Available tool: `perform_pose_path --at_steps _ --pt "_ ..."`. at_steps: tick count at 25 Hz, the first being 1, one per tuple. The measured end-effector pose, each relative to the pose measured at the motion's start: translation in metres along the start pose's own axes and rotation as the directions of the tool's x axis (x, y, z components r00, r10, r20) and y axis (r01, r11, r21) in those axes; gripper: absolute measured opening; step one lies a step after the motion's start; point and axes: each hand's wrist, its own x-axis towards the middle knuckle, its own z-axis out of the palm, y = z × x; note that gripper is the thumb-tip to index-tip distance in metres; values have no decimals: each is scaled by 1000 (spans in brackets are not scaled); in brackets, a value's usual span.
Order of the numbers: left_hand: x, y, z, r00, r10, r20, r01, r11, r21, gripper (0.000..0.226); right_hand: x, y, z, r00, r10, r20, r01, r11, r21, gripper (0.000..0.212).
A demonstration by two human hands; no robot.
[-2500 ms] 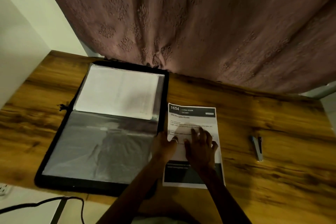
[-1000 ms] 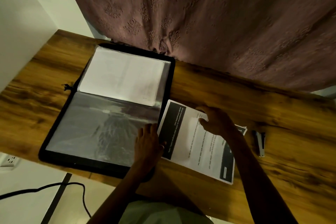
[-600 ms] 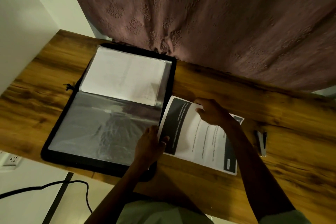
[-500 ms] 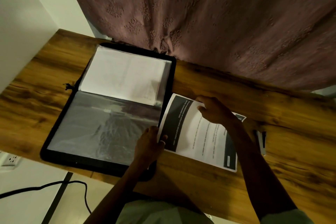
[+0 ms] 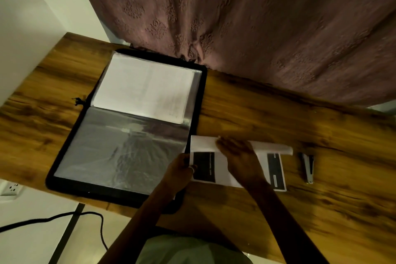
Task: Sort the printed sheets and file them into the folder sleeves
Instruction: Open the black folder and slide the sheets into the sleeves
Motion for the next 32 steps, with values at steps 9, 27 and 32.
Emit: perform_pose_path --at_steps 9,27,32 --pt "-4 5 2 999 -54 8 55 982 -181 25 -45 -8 33 997 -78 14 78 997 -1 70" --pt "-9 0 3 988 156 -17 -157 982 -101 27 29 -12 -28 920 148 364 -221 961 168 52" --pt "-24 11 -4 989 150 -18 -150 988 -47 22 58 3 -39 738 -37 673 -307 870 385 35"
